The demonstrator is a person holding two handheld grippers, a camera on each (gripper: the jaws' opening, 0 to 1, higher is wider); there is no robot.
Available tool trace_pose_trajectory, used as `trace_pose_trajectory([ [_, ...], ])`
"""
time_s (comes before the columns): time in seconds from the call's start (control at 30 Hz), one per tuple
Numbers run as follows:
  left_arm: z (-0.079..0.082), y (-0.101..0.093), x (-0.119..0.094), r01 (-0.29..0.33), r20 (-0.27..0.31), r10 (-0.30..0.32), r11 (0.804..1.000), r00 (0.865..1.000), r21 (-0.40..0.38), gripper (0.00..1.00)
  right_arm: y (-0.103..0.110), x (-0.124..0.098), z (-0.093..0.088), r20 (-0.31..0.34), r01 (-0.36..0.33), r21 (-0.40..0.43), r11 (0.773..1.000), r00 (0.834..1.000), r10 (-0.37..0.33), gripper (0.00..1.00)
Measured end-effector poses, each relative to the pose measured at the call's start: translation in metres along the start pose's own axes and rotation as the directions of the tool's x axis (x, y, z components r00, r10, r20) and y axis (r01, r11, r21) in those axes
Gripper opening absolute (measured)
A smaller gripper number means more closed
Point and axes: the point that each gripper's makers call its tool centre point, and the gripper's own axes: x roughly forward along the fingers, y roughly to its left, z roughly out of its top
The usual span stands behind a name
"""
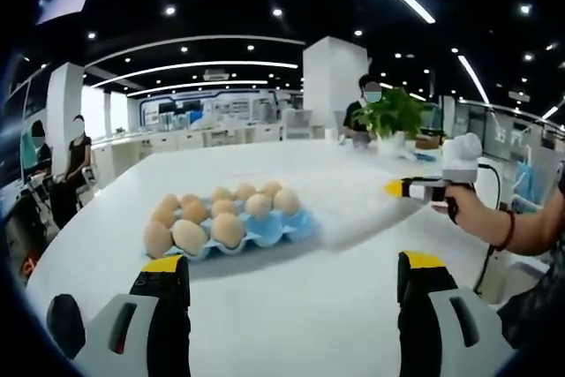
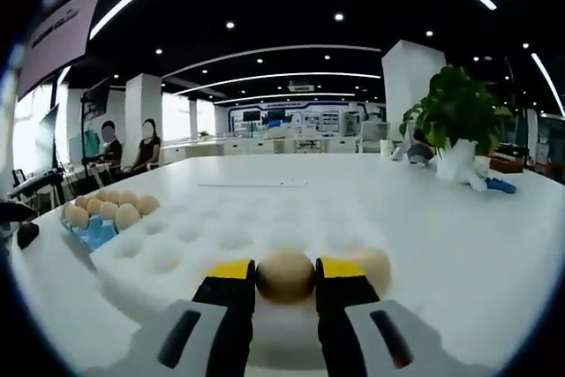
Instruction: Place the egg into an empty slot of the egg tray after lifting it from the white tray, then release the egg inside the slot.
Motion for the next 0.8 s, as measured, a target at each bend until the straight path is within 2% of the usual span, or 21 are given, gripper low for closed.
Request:
trace_pose_trajectory([
  [0.17, 0.002, -0.001, -0.001, -0.004, 0.012, 0.004, 1.0, 1.0, -0.008, 1.0, 0.0, -0.001, 0.003, 0.008, -0.005, -0.009, 1.0, 1.0, 0.005, 0.28],
  [0.27, 0.002, 0.0, -0.001, -0.004, 0.013, 0.004, 1.0, 1.0, -0.012, 1.0, 0.001, -0.004, 0.013, 0.037, 0.0, -0.026, 1.0, 0.999, 0.001, 0.28],
  [0.53, 0.003, -0.004, 0.001, 0.005, 0.014, -0.005, 1.0, 1.0, -0.008, 1.0, 0.002, -0.006, 0.022, 0.046, -0.005, -0.022, 1.0, 0.999, 0.006, 0.28],
  [0.8, 0.002, -0.009, -0.002, 0.004, 0.01, -0.004, 1.0, 1.0, -0.004, 1.0, 0.027, -0.005, 0.032, 0.053, -0.063, -0.029, 0.998, 0.997, 0.065, 0.28],
])
